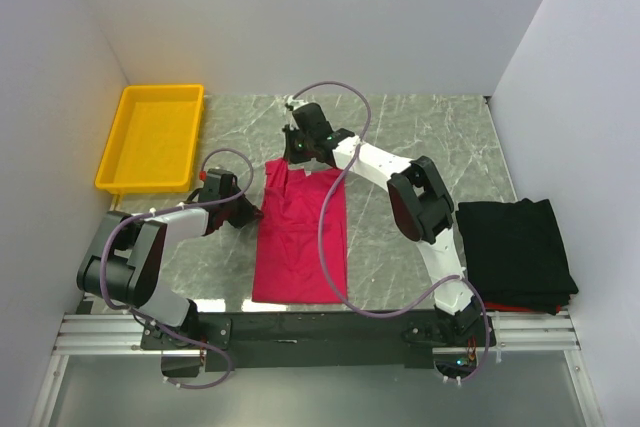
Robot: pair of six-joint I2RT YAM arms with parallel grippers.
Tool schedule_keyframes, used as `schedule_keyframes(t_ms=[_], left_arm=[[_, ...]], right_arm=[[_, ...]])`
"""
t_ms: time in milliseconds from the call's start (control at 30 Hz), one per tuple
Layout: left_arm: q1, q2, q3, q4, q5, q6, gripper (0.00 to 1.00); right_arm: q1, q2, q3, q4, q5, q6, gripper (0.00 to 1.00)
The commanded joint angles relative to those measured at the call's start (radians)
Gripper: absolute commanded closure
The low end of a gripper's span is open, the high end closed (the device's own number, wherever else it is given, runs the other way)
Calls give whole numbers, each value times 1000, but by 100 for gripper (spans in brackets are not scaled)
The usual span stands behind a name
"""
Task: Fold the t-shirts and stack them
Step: Fold the tshirt
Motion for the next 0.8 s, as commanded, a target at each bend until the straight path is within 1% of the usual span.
schedule_keyframes(t_ms=[0,233,300,333,400,433,467,600,667,767], left_arm=[[0,15,-1,-91,-20,29,99],[0,7,27,-105,-20,43,99],[0,3,40,-113,-22,51,99],[0,-3,47,-121,-23,54,97],[0,-12,63,-127,-29,63,94],[1,-22,71,-134,-29,66,92],[0,-23,79,-136,-26,69,90],[0,-31,137,-142,-11,82,82],[0,-28,157,-148,-6,83,80],[0,-28,186,-154,-5,91,78]], right_arm=[[-4,18,11,-10,64,-2,99],[-4,22,4,-44,109,-5,98],[-5,11,-13,-35,110,-5,95],[-4,6,-30,-29,101,-8,94],[-4,3,-38,-22,92,-14,89],[-5,-1,-38,-24,83,-19,86],[-4,-4,-36,-25,80,-19,81],[-4,-63,-55,-12,55,-16,68],[-4,-92,-65,-13,57,-13,64],[-5,-153,-95,-21,103,-10,61]])
